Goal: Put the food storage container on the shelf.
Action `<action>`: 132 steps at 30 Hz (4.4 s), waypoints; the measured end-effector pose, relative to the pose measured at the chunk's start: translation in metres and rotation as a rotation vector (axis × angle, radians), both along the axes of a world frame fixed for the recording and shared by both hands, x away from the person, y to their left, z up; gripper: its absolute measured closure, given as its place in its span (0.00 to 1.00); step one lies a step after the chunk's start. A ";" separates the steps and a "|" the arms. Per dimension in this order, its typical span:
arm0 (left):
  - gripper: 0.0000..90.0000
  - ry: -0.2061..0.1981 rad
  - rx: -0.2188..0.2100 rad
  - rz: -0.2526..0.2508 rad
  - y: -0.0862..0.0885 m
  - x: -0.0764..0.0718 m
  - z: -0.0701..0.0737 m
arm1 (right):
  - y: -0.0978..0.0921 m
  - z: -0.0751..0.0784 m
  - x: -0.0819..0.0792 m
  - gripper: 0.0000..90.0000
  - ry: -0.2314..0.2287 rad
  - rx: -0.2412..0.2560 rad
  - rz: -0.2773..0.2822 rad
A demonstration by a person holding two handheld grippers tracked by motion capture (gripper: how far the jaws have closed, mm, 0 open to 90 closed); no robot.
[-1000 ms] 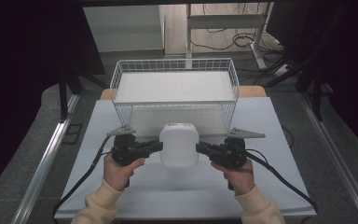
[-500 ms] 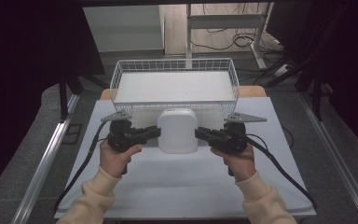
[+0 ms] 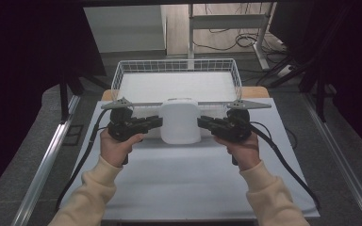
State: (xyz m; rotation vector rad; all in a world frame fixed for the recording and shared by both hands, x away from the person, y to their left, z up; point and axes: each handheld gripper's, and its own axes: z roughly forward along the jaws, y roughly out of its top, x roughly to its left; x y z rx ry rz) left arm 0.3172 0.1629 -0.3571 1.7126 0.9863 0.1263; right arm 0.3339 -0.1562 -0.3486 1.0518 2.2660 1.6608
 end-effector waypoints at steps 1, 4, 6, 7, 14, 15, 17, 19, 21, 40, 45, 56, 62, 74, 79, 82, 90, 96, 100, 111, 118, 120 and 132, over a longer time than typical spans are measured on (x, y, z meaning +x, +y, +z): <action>0.88 0.005 -0.006 -0.003 0.001 0.002 0.001 | 0.000 0.002 0.002 0.89 0.000 -0.002 0.000; 0.88 0.006 -0.022 -0.001 0.003 0.007 0.004 | 0.002 0.008 0.006 0.89 -0.013 -0.006 0.004; 0.88 0.001 -0.018 0.002 0.003 0.008 0.006 | 0.003 0.011 0.008 0.89 -0.018 -0.009 0.004; 0.88 -0.004 -0.017 0.006 0.003 0.010 0.009 | 0.003 0.014 0.011 0.89 -0.022 -0.007 0.004; 0.88 -0.013 0.001 0.008 0.002 0.018 0.019 | 0.003 0.020 0.018 0.89 -0.027 0.005 0.006; 0.88 -0.017 0.006 0.012 0.001 0.020 0.022 | 0.002 0.021 0.021 0.89 -0.029 0.015 0.006; 0.88 -0.021 0.009 0.011 0.001 0.022 0.025 | 0.001 0.022 0.023 0.89 -0.029 0.022 0.007; 0.88 -0.023 0.011 0.012 0.001 0.025 0.028 | 0.000 0.024 0.025 0.89 -0.033 0.023 0.009; 0.88 -0.021 0.011 0.013 0.000 0.027 0.030 | 0.000 0.026 0.028 0.89 -0.035 0.023 0.009; 0.88 -0.001 -0.001 -0.003 0.007 0.059 0.058 | 0.005 0.056 0.056 0.89 -0.021 0.019 0.011; 0.87 0.018 -0.008 -0.002 0.010 0.073 0.066 | 0.008 0.065 0.068 0.89 -0.008 0.018 0.004; 0.88 0.065 0.004 0.012 0.017 0.102 0.070 | 0.015 0.065 0.102 0.89 0.070 0.028 0.005; 0.88 0.106 -0.027 0.018 0.019 0.115 0.063 | 0.018 0.057 0.118 0.88 0.129 0.030 -0.010; 0.87 0.233 -0.097 0.050 0.023 0.152 0.063 | 0.022 0.061 0.150 0.85 0.282 0.060 -0.028; 0.83 0.302 -0.117 0.048 0.025 0.168 0.054 | 0.023 0.056 0.162 0.82 0.340 0.075 -0.046; 0.83 0.328 -0.150 0.047 0.026 0.176 0.049 | 0.021 0.052 0.170 0.79 0.382 0.102 -0.062; 0.78 0.369 -0.184 0.066 0.025 0.185 0.040 | 0.021 0.041 0.186 0.70 0.468 0.130 -0.077; 0.78 0.370 -0.209 0.068 0.025 0.184 0.036 | 0.022 0.038 0.185 0.65 0.473 0.133 -0.075; 0.67 0.345 -0.191 0.062 0.023 0.181 0.036 | 0.025 0.039 0.182 0.49 0.446 0.129 -0.075; 0.39 0.129 -0.050 0.143 0.034 0.144 0.055 | 0.013 0.057 0.151 0.32 0.243 0.082 -0.097; 0.39 0.062 -0.016 0.123 0.044 0.111 0.055 | 0.005 0.058 0.123 0.31 0.105 -0.024 -0.058; 0.39 0.036 0.000 0.121 0.047 0.098 0.053 | 0.001 0.056 0.117 0.31 0.083 -0.024 -0.054; 0.39 -0.038 0.062 0.084 0.049 0.038 0.025 | -0.030 0.027 0.074 0.31 0.004 -0.001 -0.033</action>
